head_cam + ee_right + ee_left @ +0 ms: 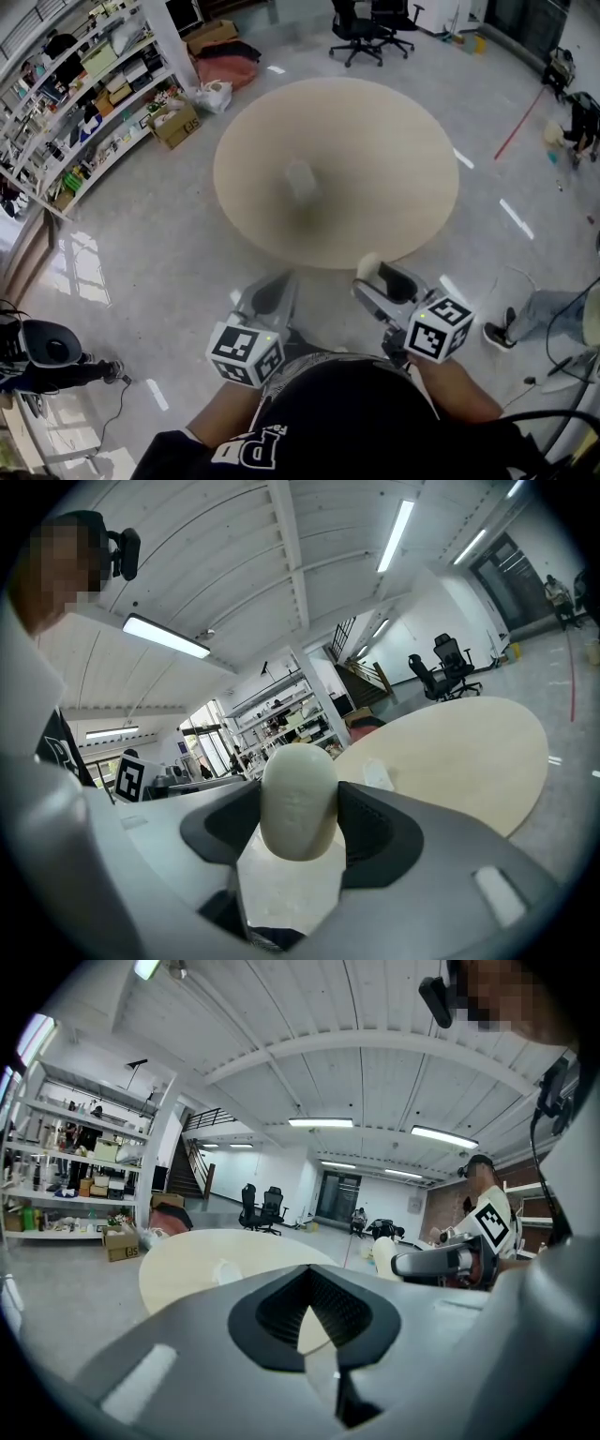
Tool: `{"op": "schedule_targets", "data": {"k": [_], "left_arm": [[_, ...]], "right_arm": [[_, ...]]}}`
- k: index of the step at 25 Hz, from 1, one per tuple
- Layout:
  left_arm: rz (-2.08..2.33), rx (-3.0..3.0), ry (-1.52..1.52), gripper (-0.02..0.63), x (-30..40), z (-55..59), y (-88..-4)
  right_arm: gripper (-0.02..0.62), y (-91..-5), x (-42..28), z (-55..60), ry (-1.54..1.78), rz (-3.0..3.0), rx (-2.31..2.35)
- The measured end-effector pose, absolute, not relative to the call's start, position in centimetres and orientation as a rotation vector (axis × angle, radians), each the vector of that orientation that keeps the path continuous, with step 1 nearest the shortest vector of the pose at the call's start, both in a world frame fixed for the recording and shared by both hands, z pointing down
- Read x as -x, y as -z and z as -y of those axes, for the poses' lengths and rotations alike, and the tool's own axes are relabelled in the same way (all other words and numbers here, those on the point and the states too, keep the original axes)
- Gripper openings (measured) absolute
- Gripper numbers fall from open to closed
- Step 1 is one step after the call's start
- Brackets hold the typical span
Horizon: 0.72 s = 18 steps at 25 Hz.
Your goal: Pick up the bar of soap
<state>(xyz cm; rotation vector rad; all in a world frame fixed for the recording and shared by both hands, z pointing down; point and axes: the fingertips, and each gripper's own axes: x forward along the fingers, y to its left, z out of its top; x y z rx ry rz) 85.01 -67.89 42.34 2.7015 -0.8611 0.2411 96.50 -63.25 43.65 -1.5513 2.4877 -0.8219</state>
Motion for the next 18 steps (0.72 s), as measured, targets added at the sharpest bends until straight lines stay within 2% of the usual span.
{"op": "schedule_targets", "data": {"k": [18], "left_arm": [[0.824, -2.746, -0.246, 0.008, -85.5, 67.7, -41.2]], "right_arm": [[0.264, -43.4, -96.2, 63.0, 0.793, -2.509, 1.580]]}}
